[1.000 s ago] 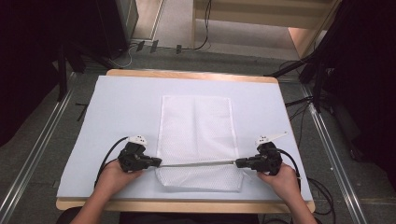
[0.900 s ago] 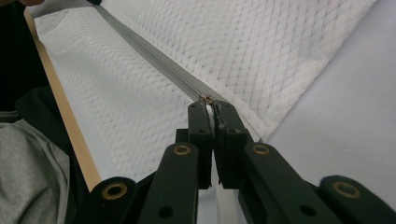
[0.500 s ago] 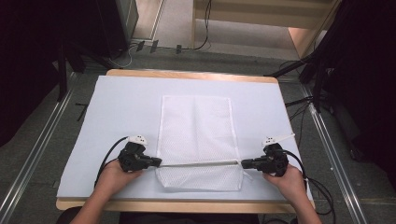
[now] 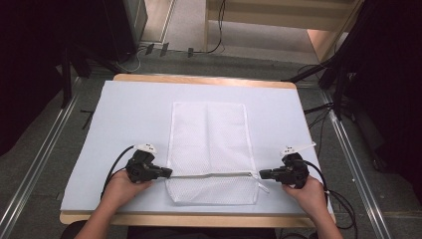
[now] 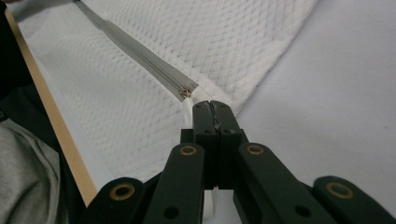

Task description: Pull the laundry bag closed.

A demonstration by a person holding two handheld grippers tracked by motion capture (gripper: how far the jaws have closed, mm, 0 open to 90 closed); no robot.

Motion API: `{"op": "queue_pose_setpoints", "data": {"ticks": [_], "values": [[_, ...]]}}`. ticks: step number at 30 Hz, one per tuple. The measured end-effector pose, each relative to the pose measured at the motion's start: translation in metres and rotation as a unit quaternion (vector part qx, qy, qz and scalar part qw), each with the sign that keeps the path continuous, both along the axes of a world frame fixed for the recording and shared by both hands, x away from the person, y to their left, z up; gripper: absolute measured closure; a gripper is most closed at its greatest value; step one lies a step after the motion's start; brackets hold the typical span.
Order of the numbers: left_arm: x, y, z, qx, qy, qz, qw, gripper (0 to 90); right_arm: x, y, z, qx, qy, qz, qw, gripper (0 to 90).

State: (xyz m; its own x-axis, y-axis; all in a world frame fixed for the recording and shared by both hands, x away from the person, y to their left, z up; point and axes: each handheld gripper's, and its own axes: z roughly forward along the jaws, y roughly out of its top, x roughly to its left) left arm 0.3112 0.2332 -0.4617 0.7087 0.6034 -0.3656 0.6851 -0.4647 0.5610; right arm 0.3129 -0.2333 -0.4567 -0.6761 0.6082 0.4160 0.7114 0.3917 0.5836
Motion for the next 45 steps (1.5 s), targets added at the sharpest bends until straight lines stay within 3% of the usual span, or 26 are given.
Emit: {"op": "queue_pose_setpoints", "data": {"ticks": [3, 5, 9, 12, 18, 28, 37, 45], "values": [[0.0, -0.003, 0.003, 0.01, -0.008, -0.013, 0.9998, 90.0, 0.001, 0.004, 0.0, -0.005, -0.007, 0.009, 0.9999, 90.0], [-0.001, -0.004, 0.005, 0.006, -0.002, -0.016, 0.9999, 81.3, 0.002, 0.004, 0.001, 0.0, -0.013, 0.013, 0.9998, 90.0], [-0.003, -0.001, 0.012, 0.005, -0.016, -0.013, 0.9998, 75.3, 0.002, -0.001, 0.002, -0.001, -0.025, 0.002, 0.9997, 90.0], [-0.001, 0.006, 0.016, -0.005, -0.013, 0.011, 0.9998, 69.2, 0.002, -0.007, 0.003, -0.004, -0.032, -0.008, 0.9995, 89.9], [0.0, 0.017, 0.023, -0.001, -0.023, 0.034, 0.9991, 62.0, 0.003, -0.02, 0.004, -0.009, -0.054, -0.033, 0.9979, 81.9], [0.005, 0.032, 0.026, 0.001, -0.033, 0.083, 0.996, 42.6, 0.008, -0.032, 0.001, -0.039, -0.082, -0.066, 0.9937, 58.7], [0.009, 0.044, 0.024, 0.008, -0.042, 0.116, 0.9923, 37.9, 0.014, -0.044, -0.003, -0.048, -0.083, -0.109, 0.9894, 46.8], [0.012, 0.05, 0.023, 0.017, -0.046, 0.144, 0.9884, 37.0, 0.015, -0.042, -0.004, -0.051, -0.081, -0.103, 0.99, 44.3]]}}
